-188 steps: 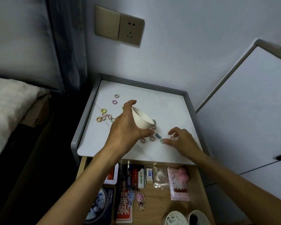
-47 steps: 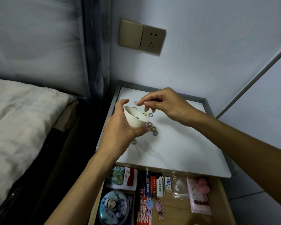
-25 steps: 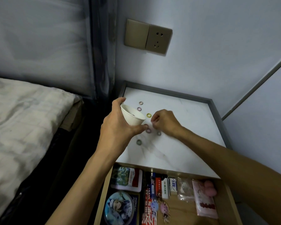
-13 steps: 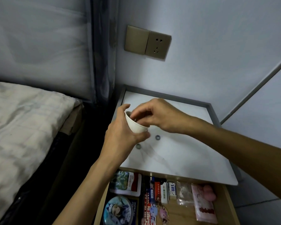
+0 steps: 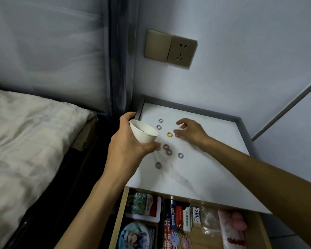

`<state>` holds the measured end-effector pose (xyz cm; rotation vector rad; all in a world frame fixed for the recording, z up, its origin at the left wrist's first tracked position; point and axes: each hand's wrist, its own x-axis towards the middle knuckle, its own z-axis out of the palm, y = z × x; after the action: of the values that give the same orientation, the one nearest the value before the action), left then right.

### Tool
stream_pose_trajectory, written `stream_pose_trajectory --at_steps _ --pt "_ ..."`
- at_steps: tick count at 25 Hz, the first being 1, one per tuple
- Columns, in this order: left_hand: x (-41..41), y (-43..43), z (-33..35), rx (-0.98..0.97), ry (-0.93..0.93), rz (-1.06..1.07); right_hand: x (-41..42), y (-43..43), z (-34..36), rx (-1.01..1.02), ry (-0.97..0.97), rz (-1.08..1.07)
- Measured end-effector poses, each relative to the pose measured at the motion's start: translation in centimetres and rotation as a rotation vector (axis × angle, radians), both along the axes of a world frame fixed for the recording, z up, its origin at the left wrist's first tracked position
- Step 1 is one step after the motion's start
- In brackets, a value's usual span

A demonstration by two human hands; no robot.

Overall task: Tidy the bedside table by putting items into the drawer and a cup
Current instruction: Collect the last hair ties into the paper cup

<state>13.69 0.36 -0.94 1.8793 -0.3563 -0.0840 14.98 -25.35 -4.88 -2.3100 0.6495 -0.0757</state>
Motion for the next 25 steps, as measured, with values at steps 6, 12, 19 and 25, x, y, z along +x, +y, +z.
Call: stream_pose_trajectory --at_steps 6,12,19,25 --pt "1.0 0.9 -0.1 0.000 -0.004 0.033 4.9 2.0 -4.3 -0.286 0.134 0.103" --pt "1.5 1.3 -0.3 -0.001 -0.009 0.051 7.2 2.8 -5.1 -0.216 -0.109 0.282" --pt "1.2 1.3 -0.3 0.018 -0.017 0.040 3.7 0.1 -3.4 -0.104 -0.050 0.321" --pt "1.0 1.2 -0.1 0.021 -0.013 0.032 1.3 -1.4 -1.5 -0.025 -0.138 0.166"
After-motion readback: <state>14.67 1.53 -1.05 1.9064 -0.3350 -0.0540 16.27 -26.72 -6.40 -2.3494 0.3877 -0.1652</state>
